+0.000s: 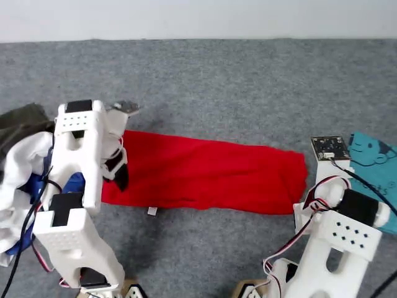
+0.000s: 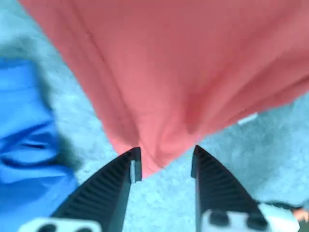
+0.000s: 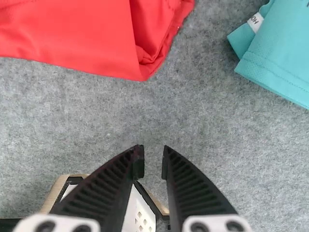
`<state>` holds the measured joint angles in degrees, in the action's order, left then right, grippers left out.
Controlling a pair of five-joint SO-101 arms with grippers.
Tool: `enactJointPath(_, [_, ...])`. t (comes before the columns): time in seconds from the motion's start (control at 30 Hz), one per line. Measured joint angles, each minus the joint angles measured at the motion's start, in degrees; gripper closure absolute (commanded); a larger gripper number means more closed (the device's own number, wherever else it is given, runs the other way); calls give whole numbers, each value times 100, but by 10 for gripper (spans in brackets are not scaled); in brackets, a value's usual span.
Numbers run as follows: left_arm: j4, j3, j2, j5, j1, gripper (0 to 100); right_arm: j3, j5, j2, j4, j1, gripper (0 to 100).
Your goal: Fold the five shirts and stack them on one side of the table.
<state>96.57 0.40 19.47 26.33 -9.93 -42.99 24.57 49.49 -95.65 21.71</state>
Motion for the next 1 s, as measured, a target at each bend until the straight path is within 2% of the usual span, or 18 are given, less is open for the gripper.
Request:
enactJointPath(0.2, [-158, -642, 0, -343, 0, 810, 0, 0, 0, 0, 0, 920])
enactJointPath(0.37, [-545, -659, 62, -466, 18, 738, 0, 0, 0, 0, 0, 920])
enactJointPath(0.7, [-624, -1653, 1776, -659, 88, 737, 0, 0, 0, 0, 0, 920])
enactJointPath(0.8, [-624, -2022, 2259, -712, 88, 778, 0, 0, 0, 0, 0, 920])
enactJointPath(1.0, [-334, -2541, 2708, -738, 193, 926, 0, 0, 0, 0, 0, 920])
